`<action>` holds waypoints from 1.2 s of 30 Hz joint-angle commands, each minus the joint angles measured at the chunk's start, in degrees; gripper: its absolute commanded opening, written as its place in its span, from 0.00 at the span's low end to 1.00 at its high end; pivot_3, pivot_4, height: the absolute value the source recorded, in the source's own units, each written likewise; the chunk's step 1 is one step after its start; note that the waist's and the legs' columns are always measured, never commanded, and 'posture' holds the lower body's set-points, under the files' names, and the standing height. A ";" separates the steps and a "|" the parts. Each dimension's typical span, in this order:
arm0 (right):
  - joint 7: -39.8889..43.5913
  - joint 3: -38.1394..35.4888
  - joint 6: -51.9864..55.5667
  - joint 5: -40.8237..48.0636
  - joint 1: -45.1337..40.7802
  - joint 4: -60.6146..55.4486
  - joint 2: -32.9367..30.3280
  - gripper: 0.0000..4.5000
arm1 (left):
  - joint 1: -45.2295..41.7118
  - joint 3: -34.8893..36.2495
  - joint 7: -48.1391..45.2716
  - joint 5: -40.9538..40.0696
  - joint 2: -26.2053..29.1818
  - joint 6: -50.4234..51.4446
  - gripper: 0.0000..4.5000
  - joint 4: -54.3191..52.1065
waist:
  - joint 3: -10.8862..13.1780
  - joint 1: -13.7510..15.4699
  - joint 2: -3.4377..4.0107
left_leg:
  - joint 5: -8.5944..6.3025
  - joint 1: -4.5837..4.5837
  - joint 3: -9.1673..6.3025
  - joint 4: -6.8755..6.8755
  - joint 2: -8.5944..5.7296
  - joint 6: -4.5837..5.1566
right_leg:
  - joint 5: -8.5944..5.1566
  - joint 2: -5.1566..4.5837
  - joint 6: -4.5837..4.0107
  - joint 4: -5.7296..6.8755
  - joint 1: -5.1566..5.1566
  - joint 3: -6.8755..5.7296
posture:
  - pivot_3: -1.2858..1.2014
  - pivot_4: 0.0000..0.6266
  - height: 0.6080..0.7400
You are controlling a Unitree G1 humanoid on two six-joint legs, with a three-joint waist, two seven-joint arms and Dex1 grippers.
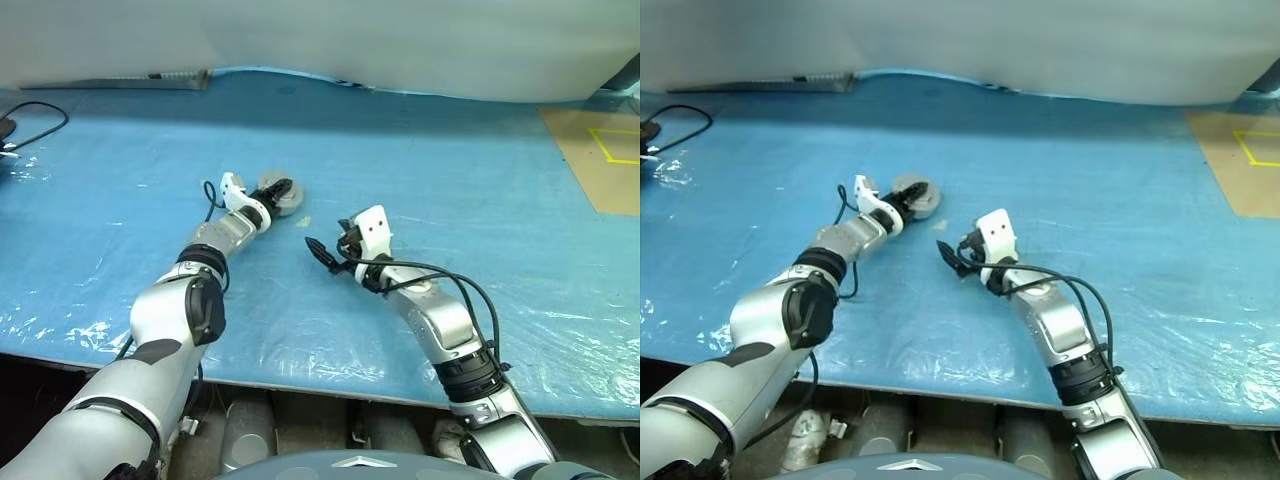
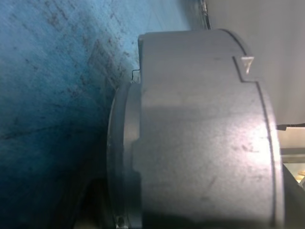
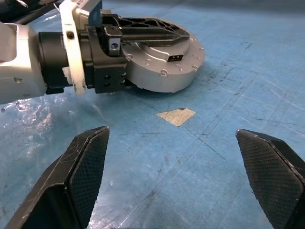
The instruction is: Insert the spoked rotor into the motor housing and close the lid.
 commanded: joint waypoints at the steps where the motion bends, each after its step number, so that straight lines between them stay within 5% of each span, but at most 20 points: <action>1: 0.60 -0.91 -1.21 -1.13 0.47 -1.66 0.47 1.00 | -2.12 1.37 1.97 1.67 1.04 -1.19 0.71 -0.44 | 0.00 0.00 0.00 | 0.00 0.00 0.00 0.03 0.00 0.00 | 0.01 0.00 -0.02 0.02 0.00 0.01 | 0.52 0.24 1.00; 5: 0.74 -1.58 -0.44 -0.99 1.34 -2.74 1.62 1.00 | -0.29 0.34 4.49 4.75 2.71 1.22 0.99 -0.55 | 0.00 -0.20 0.00 | 0.00 0.36 0.00 0.07 0.04 0.00 | 0.02 -0.01 -0.05 0.03 0.35 0.01 | 0.52 0.24 1.00; 12: 1.90 -1.29 0.78 -1.38 2.04 -3.46 2.22 1.00 | 8.04 -5.75 1.34 11.62 9.01 10.23 0.99 -4.90 | -0.09 -1.49 0.04 | -0.01 1.32 0.20 -0.09 0.09 0.00 | -0.23 0.00 -0.46 -0.02 1.24 0.14 | 0.52 0.24 1.00; 16: 3.09 -0.98 0.83 -1.73 2.55 -2.99 2.21 1.00 | 17.38 -16.17 -5.52 19.25 12.75 12.92 0.99 -13.77 | -0.21 -2.27 0.10 | -0.02 2.07 0.45 -0.31 0.10 0.01 | -0.32 0.00 -0.59 -0.06 1.68 0.34 | 0.52 0.24 1.00; 20: 4.68 -0.85 -0.97 -2.47 3.07 -2.48 1.95 1.00 | 31.76 -26.22 -12.40 24.54 16.08 6.35 0.99 -34.77 | -1.00 -3.30 0.62 | -0.03 2.45 0.54 -0.63 0.09 0.02 | -0.40 0.03 -0.66 -0.11 1.80 0.57 | 0.52 0.24 1.00; 25: 7.65 -0.21 -10.42 -5.29 5.68 -1.50 0.38 1.00 | 46.96 -22.98 -15.87 21.48 12.51 -15.01 0.99 -61.43 | -1.14 -2.71 0.80 | -0.04 2.08 0.63 -0.86 0.08 0.05 | -0.52 0.01 -0.61 -0.18 1.23 0.58 | 0.52 0.24 1.00; 29: 8.86 -1.10 -15.68 -6.55 7.58 1.16 -0.43 1.00 | 51.32 -22.30 -13.11 23.45 9.05 -24.45 0.99 -66.04 | -0.81 -1.72 0.24 | -0.03 1.01 0.55 -0.60 0.16 0.05 | -0.49 0.04 -0.64 -0.20 0.51 0.37 | 0.52 0.24 1.00; 36: 9.06 -1.88 -18.31 -6.84 8.75 2.76 0.16 1.00 | 54.25 -24.09 -10.26 26.99 6.62 -30.38 0.99 -66.32 | -0.77 -2.01 0.18 | -0.04 1.04 0.55 -0.55 0.25 0.04 | -0.48 0.08 -0.65 -0.20 0.50 0.27 | 0.52 0.24 1.00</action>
